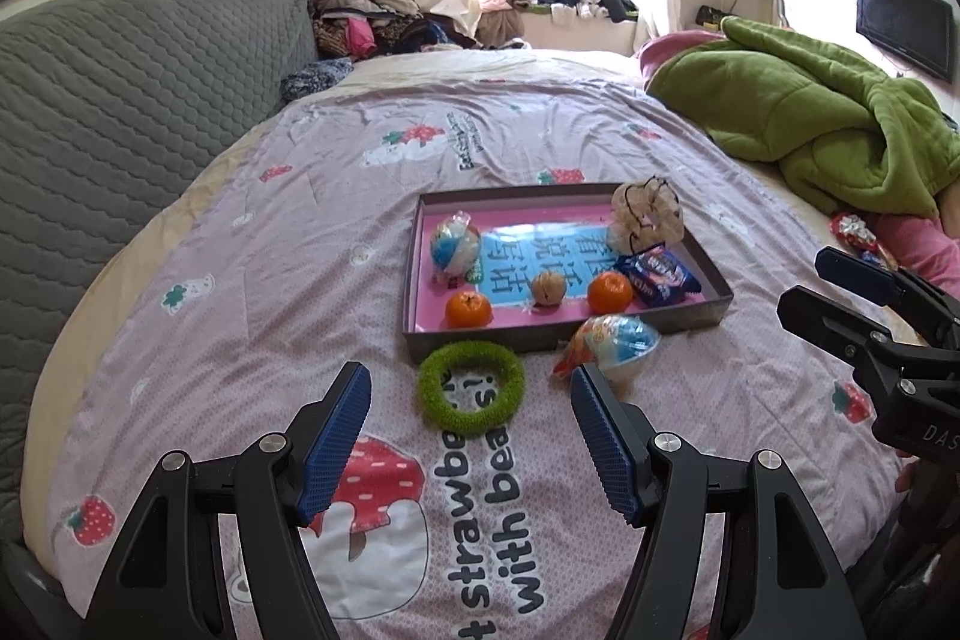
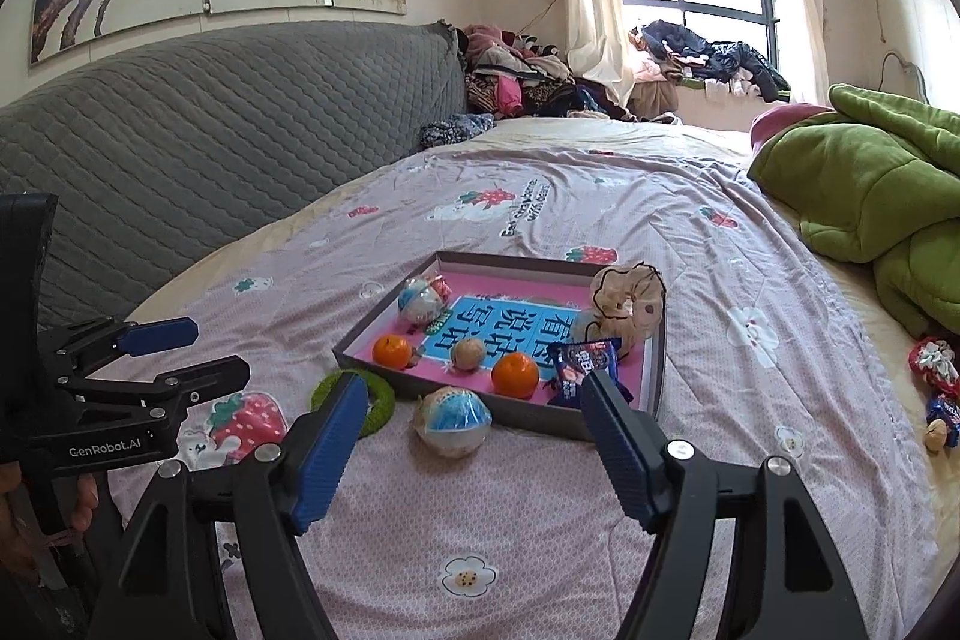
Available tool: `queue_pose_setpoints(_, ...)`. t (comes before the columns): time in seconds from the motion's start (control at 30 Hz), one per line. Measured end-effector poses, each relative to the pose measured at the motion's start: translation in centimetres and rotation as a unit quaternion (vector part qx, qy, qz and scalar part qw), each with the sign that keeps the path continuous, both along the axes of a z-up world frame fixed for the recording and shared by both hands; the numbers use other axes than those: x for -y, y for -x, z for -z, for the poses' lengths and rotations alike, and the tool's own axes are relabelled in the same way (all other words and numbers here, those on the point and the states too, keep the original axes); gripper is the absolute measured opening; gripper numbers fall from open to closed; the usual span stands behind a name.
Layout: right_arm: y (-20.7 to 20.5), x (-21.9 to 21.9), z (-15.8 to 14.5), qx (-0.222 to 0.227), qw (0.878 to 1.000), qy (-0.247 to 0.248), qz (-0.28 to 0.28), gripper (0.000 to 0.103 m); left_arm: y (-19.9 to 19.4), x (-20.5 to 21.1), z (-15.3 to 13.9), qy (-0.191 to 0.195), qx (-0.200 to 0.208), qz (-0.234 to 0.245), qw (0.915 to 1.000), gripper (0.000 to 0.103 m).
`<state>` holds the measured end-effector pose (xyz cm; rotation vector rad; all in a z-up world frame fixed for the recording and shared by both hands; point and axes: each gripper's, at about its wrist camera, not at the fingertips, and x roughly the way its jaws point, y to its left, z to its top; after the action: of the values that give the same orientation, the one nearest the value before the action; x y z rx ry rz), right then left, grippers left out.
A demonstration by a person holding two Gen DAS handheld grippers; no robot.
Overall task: Organize objects
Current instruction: 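Withdraw both tools from the tray toward the green ring and wrapped egg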
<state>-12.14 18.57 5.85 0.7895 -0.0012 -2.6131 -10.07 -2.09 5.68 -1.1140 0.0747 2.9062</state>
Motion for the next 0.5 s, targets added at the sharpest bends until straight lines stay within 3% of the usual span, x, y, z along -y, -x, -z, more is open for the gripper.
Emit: queue_pose_setpoints(0.5,1.0,1.3,3.8,0.044,0.999,-0.032,-0.007,0.073,0.0,0.6,3.5,-0.001,0.039,-0.005,0.9992,0.071)
